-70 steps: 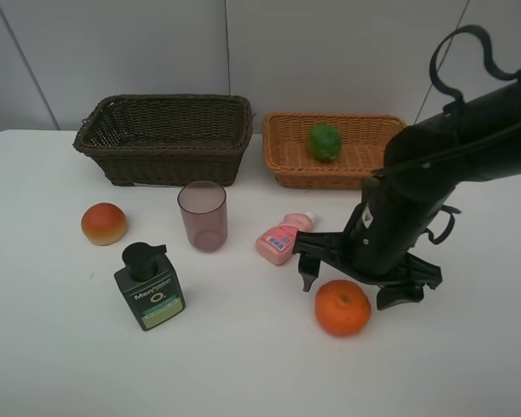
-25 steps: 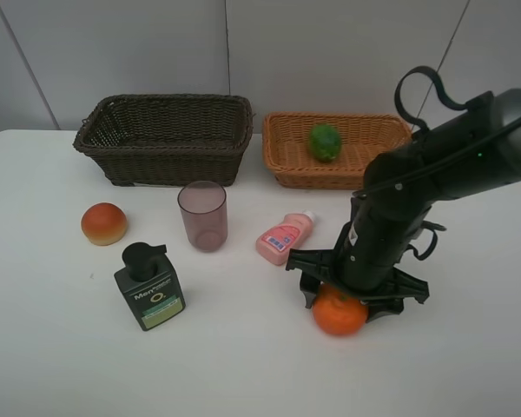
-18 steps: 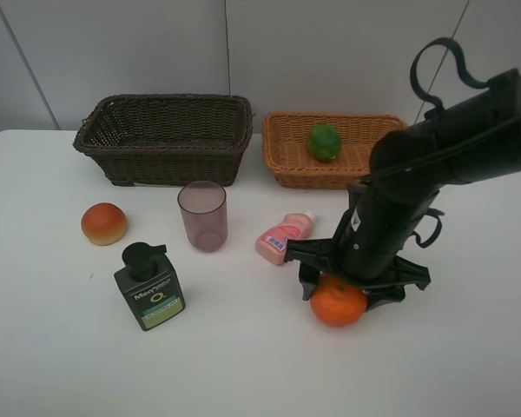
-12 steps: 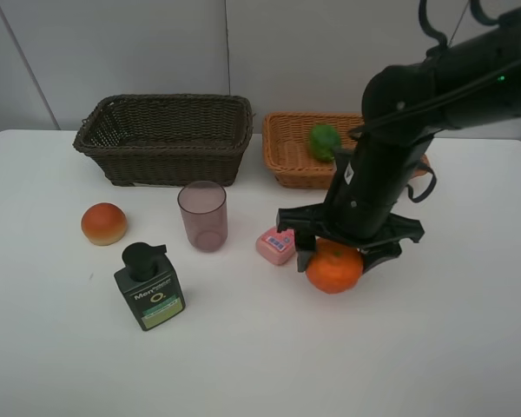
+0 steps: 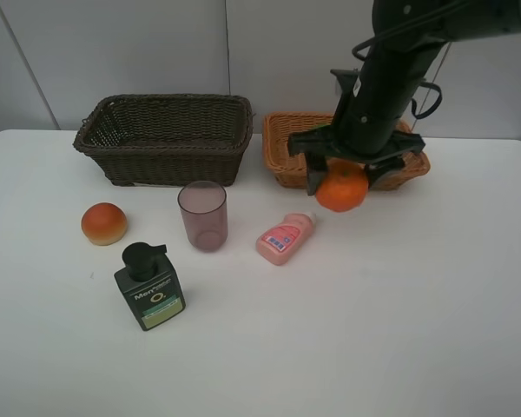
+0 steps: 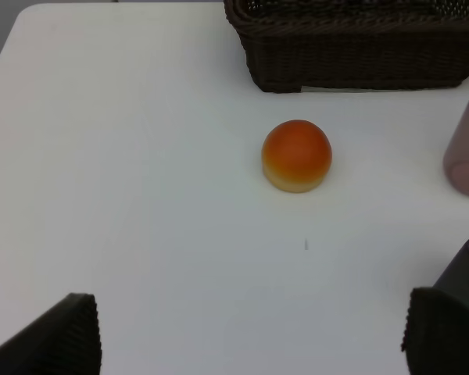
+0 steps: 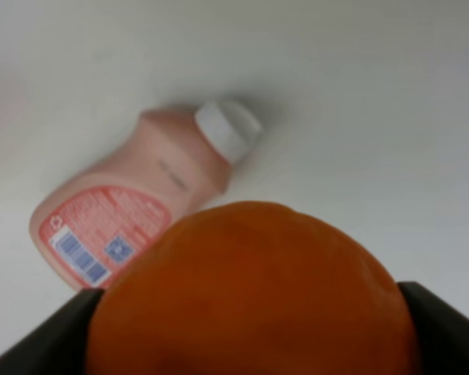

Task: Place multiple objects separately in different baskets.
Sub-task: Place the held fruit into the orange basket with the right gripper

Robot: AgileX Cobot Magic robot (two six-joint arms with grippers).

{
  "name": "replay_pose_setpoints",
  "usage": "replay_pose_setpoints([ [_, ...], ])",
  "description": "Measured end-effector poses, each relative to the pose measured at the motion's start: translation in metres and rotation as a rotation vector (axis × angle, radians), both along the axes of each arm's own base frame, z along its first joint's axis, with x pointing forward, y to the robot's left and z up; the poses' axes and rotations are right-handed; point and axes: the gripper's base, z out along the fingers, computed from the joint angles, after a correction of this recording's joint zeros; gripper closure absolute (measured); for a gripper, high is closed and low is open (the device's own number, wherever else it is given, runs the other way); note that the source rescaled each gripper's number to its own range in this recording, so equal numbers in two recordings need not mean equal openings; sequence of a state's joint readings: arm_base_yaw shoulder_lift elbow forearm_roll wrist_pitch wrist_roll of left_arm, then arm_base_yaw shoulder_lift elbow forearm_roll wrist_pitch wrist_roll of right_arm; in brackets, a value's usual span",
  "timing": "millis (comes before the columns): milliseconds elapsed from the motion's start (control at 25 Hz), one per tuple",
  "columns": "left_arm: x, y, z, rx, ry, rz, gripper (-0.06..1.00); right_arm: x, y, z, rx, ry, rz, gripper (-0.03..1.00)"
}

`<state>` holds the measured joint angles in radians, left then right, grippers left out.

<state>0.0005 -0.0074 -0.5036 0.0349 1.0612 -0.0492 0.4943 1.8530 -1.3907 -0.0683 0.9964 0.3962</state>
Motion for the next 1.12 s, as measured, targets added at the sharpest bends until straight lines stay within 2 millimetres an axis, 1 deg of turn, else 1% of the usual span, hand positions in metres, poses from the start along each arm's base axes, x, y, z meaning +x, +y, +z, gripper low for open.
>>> replay_pose_setpoints([
  [120, 0.0, 0.0, 0.0, 0.0, 0.0, 0.0, -0.06, 0.021, -0.005, 0.003, -0.007, -0.035, -0.006, 0.47],
  [320, 0.0, 0.0, 0.0, 0.0, 0.0, 0.0, -0.06, 0.054, -0.018, 0.0, -0.042, -0.116, -0.027, 0.47],
  [440, 0.0, 0.0, 0.0, 0.0, 0.0, 0.0, -0.06, 0.069, -0.033, -0.001, -0.071, -0.194, -0.031, 0.47],
  [560, 0.0, 0.0, 0.0, 0.0, 0.0, 0.0, -0.06, 0.084, -0.05, 0.002, -0.104, -0.297, -0.024, 0.47],
  [720, 0.0, 0.0, 0.0, 0.0, 0.0, 0.0, -0.06, 0.1, -0.065, 0.006, -0.088, -0.417, -0.025, 0.47],
  [880, 0.0, 0.0, 0.0, 0.0, 0.0, 0.0, -0.06, 0.112, -0.073, -0.005, -0.064, -0.461, -0.034, 0.47],
  [1040, 0.0, 0.0, 0.0, 0.0, 0.0, 0.0, -0.06, 0.12, -0.083, -0.023, -0.071, -0.441, -0.052, 0.47],
  [1120, 0.0, 0.0, 0.0, 0.0, 0.0, 0.0, -0.06, 0.121, -0.084, -0.032, -0.076, -0.423, -0.054, 0.47],
])
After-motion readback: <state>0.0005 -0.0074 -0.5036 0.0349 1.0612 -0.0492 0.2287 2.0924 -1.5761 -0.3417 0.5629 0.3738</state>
